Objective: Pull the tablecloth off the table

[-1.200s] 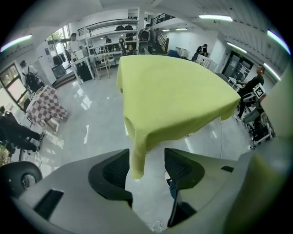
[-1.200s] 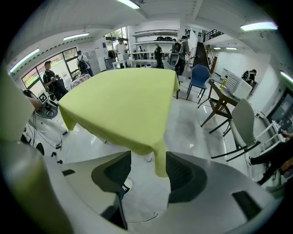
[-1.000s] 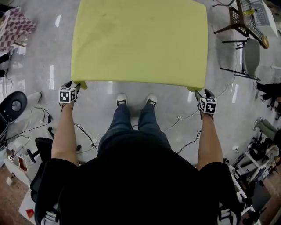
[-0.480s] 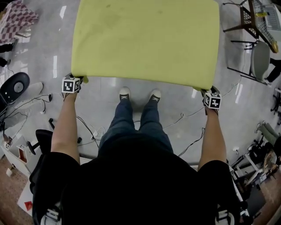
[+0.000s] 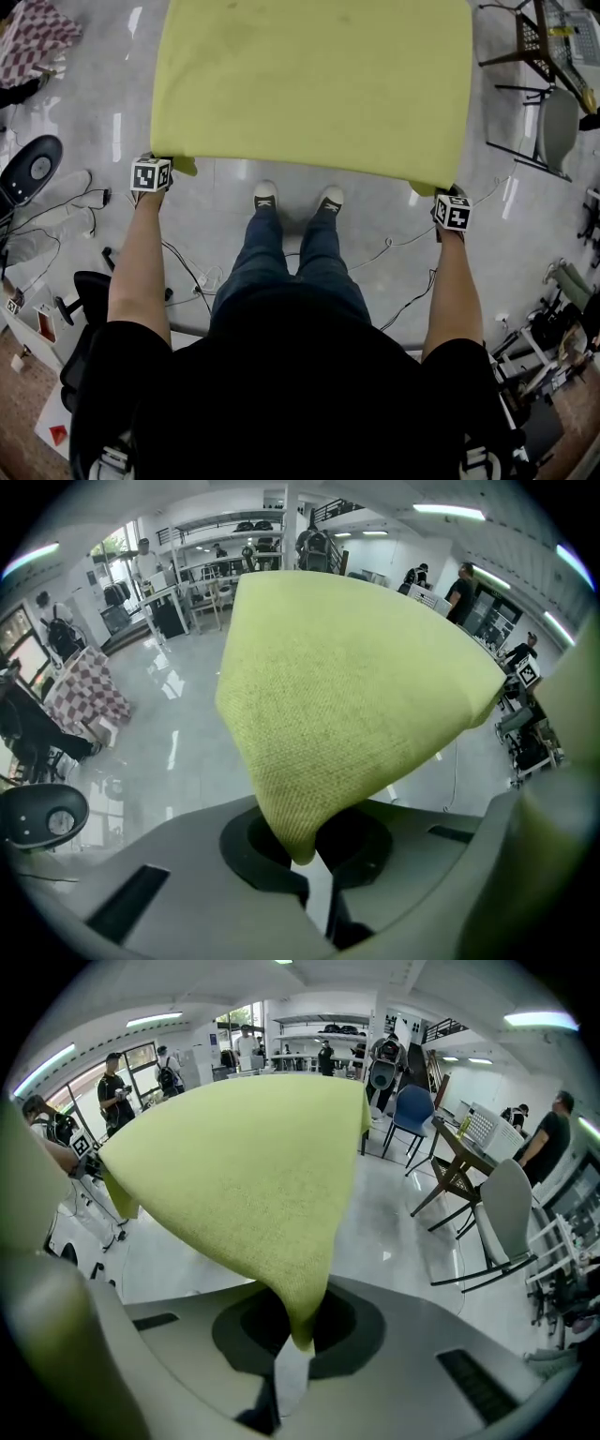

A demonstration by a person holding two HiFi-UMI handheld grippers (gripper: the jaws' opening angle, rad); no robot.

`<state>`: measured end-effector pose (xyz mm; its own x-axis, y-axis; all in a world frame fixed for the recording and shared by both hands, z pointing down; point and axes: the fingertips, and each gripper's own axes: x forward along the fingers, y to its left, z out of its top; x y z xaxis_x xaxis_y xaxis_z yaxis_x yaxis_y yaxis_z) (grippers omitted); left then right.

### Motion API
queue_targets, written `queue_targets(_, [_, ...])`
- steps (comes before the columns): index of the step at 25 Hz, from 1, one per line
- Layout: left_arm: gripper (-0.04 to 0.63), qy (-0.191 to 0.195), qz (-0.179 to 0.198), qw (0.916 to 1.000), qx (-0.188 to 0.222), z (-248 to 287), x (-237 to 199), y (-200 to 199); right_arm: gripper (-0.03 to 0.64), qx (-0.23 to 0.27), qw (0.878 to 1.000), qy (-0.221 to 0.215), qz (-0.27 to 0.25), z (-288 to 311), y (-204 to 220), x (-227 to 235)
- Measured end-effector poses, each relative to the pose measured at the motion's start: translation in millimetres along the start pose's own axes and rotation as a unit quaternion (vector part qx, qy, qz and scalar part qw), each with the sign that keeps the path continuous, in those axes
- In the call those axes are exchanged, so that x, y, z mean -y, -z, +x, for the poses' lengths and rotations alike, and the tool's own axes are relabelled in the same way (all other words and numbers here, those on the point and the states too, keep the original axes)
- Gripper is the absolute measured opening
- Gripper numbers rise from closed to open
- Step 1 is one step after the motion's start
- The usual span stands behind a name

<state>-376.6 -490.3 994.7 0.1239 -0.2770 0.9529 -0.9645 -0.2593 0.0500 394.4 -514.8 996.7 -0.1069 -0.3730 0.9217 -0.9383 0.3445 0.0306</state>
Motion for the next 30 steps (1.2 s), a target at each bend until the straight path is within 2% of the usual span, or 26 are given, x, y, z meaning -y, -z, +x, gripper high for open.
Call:
queue_targets(6, [0.025, -0.001, 0.028, 0.9994, -0.018, -19, 2, 10, 0.021, -0.006, 1.0, -0.002, 0.014, -12, 14, 0])
queue_targets(11, [0.025, 0.011, 0.035, 0.9991, -0.022, -38, -3, 27, 0.02, -0.005, 1.0, 0.007, 0.017, -32, 17, -15])
queue_targets(18, [0.025, 0.009, 0.09, 0.9957, -0.018, -89, -7, 34, 0.02, -0.015, 0.999, 0.023, 0.016, -72, 30, -32])
queue_targets(23, [0.025, 0.033, 0.143, 0.9891, -0.016, -112, -6, 45, 0.02, -0.018, 0.998, 0.051, 0.027, -101, 36, -42])
queue_targets(30, [0.025, 0.087, 0.186, 0.9787, 0.003, -152, -8, 69, 0.02, -0.02, 0.995, 0.092, 0.027, -157, 40, -64])
